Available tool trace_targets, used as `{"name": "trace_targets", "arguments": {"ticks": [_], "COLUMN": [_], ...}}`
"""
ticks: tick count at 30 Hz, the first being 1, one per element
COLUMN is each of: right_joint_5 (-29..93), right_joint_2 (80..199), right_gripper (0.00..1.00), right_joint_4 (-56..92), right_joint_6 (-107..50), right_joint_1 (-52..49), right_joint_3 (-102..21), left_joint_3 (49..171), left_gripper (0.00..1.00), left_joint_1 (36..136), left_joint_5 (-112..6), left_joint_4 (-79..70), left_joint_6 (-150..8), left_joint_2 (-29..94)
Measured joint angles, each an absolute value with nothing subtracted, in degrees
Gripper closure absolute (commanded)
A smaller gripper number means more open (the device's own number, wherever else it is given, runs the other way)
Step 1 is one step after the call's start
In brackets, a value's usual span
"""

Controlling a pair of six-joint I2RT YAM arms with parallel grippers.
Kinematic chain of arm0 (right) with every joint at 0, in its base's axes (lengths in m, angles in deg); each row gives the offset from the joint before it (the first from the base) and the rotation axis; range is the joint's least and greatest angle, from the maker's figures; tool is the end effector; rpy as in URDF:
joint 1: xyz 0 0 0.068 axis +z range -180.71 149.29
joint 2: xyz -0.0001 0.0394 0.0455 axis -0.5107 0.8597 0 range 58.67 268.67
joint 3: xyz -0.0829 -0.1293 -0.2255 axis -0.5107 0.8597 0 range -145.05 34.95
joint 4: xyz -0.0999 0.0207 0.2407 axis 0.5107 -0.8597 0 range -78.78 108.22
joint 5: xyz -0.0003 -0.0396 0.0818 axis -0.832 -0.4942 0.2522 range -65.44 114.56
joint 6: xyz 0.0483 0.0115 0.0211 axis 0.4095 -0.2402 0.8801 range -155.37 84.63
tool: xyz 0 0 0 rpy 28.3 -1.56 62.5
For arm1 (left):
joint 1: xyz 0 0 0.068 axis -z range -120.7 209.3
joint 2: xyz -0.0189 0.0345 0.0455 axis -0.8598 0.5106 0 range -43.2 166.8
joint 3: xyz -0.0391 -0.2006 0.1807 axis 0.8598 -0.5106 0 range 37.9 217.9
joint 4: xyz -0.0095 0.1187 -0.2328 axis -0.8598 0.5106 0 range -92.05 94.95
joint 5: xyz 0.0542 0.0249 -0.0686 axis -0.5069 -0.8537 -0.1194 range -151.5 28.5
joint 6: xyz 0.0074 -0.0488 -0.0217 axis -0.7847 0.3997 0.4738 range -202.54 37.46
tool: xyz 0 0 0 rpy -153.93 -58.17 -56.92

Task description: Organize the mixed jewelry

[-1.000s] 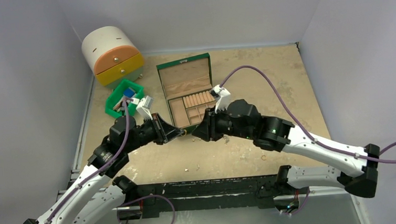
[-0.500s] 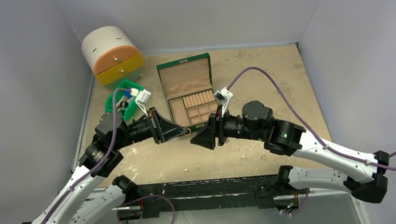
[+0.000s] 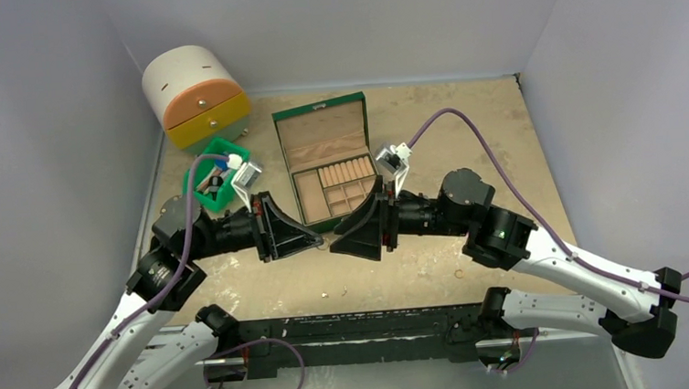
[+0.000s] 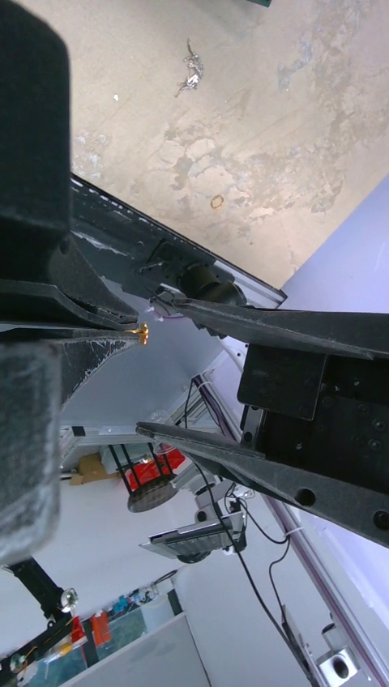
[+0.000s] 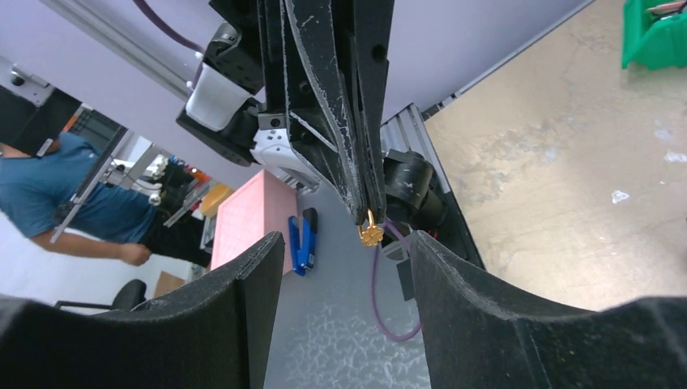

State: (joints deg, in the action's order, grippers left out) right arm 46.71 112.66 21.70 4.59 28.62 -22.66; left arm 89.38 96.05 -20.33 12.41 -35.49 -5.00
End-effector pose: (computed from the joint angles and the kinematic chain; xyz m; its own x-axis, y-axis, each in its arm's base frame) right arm 0.0964 0.1889 0.4155 -0.5861 0.1781 -0.7905 -0.7973 0.0472 0.6017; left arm 0.0965 -0.1014 0.3894 -0.7268 -0.1449 -0.6714 0.6542 0.1515 -0.7410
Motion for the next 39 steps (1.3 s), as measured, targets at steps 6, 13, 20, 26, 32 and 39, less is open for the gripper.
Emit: {"name": "trace_targets", "arguments": {"ticks": [6, 13, 20, 26, 32, 39], "right_joint_5": [48.37, 49.92, 51.37, 51.69, 52.46, 52.68], "right_joint_2": [113.12, 115.13, 116.80, 116.80, 116.80, 116.80], "right_gripper": [0.46, 0.51, 0.59, 0.67, 0.75, 0.99], "right_joint_4": [24.13, 26.82, 28.15, 28.92, 29.29, 29.46], "right_joint_6": [6.60, 8.79, 10.08, 10.71, 11.15, 11.35], "right_joint_1": [28.57, 28.57, 28.57, 28.57, 28.57, 28.57], "right_joint_3": [-22.66, -22.48, -21.94, -21.85, -21.48, -21.17], "left_joint_3": [89.77, 90.21, 90.21, 90.21, 90.21, 90.21], "left_gripper": [1.00, 1.00, 1.00, 1.00, 1.00, 1.00], "left_joint_1": [96.05, 96.05, 96.05, 96.05, 96.05, 96.05], "left_joint_5": [-19.28, -18.38, -18.19, -18.19, -18.19, -18.19], "left_joint_4": [12.65, 12.46, 12.13, 12.13, 12.13, 12.17], "left_joint_6": [-35.64, -35.64, -35.60, -35.60, -35.62, -35.64], "left_joint_2": [-5.94, -6.25, -6.64, -6.73, -6.71, -6.64]}}
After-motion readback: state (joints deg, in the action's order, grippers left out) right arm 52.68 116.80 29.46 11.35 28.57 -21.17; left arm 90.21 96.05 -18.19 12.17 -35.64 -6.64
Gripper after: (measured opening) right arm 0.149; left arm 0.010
